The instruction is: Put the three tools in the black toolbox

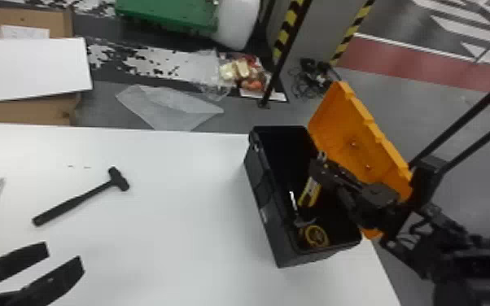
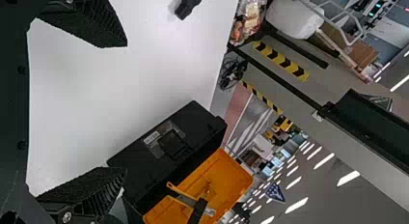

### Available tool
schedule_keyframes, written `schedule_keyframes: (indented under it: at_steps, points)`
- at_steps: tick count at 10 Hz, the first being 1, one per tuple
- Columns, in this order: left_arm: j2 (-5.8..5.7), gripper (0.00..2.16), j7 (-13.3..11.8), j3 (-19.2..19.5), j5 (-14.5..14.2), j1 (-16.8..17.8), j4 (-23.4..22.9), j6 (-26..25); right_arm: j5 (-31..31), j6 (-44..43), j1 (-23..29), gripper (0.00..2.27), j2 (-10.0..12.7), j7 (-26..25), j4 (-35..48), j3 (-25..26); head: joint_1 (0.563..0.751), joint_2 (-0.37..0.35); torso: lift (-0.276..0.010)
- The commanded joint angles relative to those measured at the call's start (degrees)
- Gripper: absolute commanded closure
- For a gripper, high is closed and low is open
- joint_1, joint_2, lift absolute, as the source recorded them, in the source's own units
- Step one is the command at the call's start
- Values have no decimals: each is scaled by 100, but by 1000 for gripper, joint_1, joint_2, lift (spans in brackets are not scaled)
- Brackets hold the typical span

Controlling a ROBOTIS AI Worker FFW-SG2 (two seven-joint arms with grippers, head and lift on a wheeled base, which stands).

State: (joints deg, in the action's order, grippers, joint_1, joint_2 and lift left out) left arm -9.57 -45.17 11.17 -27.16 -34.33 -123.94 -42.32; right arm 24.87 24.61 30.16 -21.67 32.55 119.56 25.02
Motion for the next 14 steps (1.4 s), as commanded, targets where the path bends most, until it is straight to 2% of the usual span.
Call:
schedule_keyframes:
  at_steps: [1, 4, 6, 9, 10, 11, 12, 14]
  points:
    - [-1, 90, 8, 16, -9, -4, 28, 70, -9, -285, 34, 29, 5, 6, -170, -58, 695, -331, -55]
    - [16, 90, 35, -10, -9, 58, 45, 70, 88, -320, 69, 46, 14, -3, -117, -32, 695, -329, -55]
    - [16, 90, 105, 16, -9, 67, 80, 281, 369, -197, 192, 46, 155, -29, 103, -23, 695, -327, -55]
    - [43, 97, 298, 51, 53, 49, 124, 615, 765, -127, 324, 63, 761, -38, 314, -243, 695, -276, -55]
    - [43, 97, 457, 34, 123, -21, 133, 1019, 958, -92, 359, 63, 937, -29, 314, -260, 695, -233, -55]
    - [43, 97, 562, 51, 290, -127, 203, 1634, 985, -92, 385, 63, 1086, -20, 314, -348, 695, -218, -55]
    - [34, 113, 545, 192, 369, -127, 406, 1968, 1134, -74, 464, 63, 1236, 6, 305, -410, 695, -185, -55]
    - [25, 120, 369, 570, 396, -127, 669, 2179, 1257, -145, 622, 63, 1640, 129, 296, -489, 695, -101, -55]
